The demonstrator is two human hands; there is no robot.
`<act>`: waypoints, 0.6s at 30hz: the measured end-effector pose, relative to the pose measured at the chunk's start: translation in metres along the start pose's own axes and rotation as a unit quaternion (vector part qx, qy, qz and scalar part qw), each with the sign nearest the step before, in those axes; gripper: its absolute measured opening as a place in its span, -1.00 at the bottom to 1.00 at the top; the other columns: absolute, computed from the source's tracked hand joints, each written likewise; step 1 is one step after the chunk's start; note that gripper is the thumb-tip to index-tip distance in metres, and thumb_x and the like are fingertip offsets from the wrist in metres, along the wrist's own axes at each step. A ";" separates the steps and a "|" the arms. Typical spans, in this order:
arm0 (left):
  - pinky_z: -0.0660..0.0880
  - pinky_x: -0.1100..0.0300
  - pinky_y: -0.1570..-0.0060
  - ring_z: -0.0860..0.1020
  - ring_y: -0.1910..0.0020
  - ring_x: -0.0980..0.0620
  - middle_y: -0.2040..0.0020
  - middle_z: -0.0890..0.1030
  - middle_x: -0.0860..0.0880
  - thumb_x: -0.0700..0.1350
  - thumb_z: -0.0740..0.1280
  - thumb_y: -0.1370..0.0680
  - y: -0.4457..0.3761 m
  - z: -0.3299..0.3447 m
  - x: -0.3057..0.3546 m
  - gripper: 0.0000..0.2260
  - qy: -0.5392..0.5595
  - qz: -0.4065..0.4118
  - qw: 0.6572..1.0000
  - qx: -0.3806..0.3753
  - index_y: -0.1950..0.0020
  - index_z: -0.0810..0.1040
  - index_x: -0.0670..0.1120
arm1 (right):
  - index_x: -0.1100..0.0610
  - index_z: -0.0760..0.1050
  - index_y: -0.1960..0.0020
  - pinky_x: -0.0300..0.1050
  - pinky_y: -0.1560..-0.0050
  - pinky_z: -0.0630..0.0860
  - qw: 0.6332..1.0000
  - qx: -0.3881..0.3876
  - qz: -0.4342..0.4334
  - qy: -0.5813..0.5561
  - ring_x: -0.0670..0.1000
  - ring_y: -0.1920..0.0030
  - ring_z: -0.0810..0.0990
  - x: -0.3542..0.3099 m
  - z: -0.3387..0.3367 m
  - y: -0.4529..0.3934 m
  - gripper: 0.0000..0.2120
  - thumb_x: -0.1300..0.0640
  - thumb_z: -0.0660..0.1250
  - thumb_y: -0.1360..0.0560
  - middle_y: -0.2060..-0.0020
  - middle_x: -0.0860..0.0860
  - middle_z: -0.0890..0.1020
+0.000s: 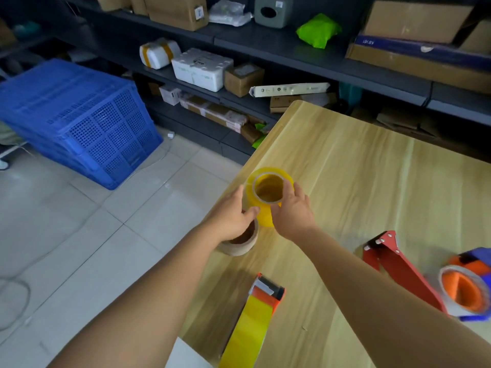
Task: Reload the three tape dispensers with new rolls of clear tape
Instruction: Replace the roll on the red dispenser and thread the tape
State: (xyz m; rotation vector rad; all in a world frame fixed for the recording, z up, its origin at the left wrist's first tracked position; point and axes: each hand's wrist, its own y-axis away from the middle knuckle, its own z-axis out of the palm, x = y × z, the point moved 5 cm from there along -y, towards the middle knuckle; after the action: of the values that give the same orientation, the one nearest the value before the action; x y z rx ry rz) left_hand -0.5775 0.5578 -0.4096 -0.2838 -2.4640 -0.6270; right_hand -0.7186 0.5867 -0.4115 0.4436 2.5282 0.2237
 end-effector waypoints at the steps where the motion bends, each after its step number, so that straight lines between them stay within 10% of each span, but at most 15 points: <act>1: 0.19 -0.01 -0.46 0.15 -0.53 -0.06 -0.58 0.10 -0.04 0.14 0.19 -0.59 -0.006 0.000 0.006 -0.33 -0.010 -0.002 1.000 -0.002 -0.57 -0.06 -0.04 | 0.11 -0.08 -0.56 0.01 -0.44 0.16 1.000 -0.011 0.013 -0.013 0.18 -0.49 0.15 0.001 0.000 -0.004 -0.37 0.05 0.15 -0.60 -0.54 0.10 0.04; 9: 0.50 0.03 0.01 0.56 -0.06 -0.16 -0.11 0.59 -0.15 0.14 0.21 -0.58 -0.044 0.004 0.016 -0.60 -0.057 -0.095 0.992 0.057 -0.24 0.42 -0.14 | 0.21 -0.08 -0.55 -0.02 -0.34 0.30 0.994 -0.021 0.082 -0.065 0.17 -0.42 0.33 0.009 -0.005 -0.025 -0.32 0.07 0.22 -0.59 -0.50 0.14 0.19; 18: 0.43 0.12 0.21 0.57 -0.03 -0.14 -0.05 0.59 -0.10 0.06 0.35 -0.51 -0.040 -0.014 0.031 -0.64 0.005 -0.095 0.984 0.153 -0.18 0.42 -0.13 | 0.14 0.15 -0.50 -0.09 -0.23 0.37 0.970 0.091 0.108 -0.198 0.12 -0.34 0.41 0.013 -0.025 -0.022 -0.45 0.10 0.24 -0.58 -0.43 0.07 0.30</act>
State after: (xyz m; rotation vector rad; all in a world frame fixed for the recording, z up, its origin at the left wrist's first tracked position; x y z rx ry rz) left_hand -0.6090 0.5178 -0.3969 0.0760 -2.5509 -0.3150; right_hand -0.7486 0.5698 -0.4029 0.7580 2.1145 -0.0179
